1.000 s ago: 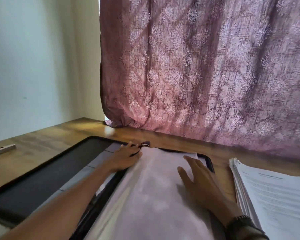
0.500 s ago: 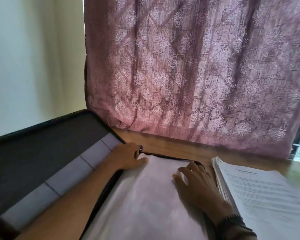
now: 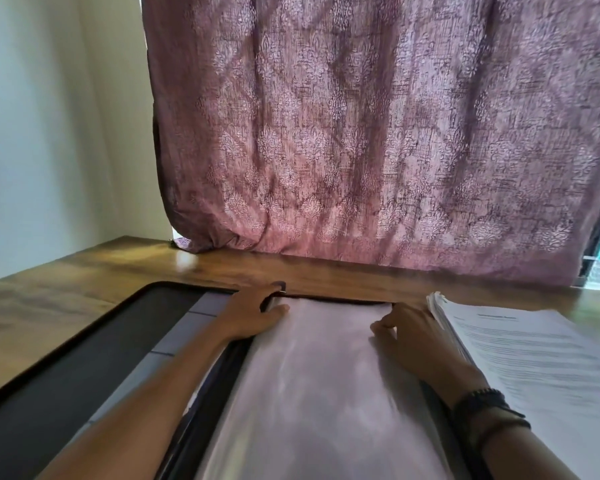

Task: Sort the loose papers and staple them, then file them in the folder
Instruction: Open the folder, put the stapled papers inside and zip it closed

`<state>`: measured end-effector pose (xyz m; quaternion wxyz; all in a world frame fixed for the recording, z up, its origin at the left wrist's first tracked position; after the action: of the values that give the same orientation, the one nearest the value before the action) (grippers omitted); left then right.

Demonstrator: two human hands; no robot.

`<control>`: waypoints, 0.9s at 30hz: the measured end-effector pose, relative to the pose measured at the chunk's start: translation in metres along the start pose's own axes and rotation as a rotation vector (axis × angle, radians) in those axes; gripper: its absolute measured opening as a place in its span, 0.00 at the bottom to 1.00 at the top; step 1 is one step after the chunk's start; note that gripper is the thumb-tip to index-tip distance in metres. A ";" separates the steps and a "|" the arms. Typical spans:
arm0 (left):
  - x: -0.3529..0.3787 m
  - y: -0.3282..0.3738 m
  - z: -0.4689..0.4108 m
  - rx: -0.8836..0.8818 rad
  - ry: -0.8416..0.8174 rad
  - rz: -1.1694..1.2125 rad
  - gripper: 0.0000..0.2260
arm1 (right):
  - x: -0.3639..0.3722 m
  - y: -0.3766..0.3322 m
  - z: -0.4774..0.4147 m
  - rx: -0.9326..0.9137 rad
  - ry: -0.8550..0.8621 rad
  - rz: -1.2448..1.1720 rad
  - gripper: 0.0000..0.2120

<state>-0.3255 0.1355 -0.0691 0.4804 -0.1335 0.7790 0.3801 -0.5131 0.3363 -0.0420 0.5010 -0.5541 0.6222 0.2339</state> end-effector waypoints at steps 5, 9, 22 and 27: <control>-0.002 0.006 -0.014 -0.092 -0.123 -0.263 0.17 | -0.003 0.000 0.000 0.031 0.023 0.001 0.18; 0.004 0.021 -0.008 -0.052 -0.035 -0.427 0.23 | -0.010 -0.002 0.005 0.015 0.036 0.034 0.19; 0.001 0.020 0.006 0.021 -0.095 -0.124 0.36 | 0.003 -0.037 0.014 -0.258 -0.055 -0.056 0.23; -0.001 0.022 0.004 0.054 -0.037 -0.145 0.31 | 0.012 -0.037 0.018 -0.227 -0.161 0.048 0.20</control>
<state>-0.3350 0.1529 -0.0585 0.5246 -0.1696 0.7681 0.3256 -0.4713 0.3363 -0.0503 0.4778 -0.5717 0.5624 0.3586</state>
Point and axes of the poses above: each hand's wrist, its own z-axis away from the middle knuckle, its own x-axis out of the palm, y = z × x, the point moved 8 cm from there along -z, towards the middle knuckle
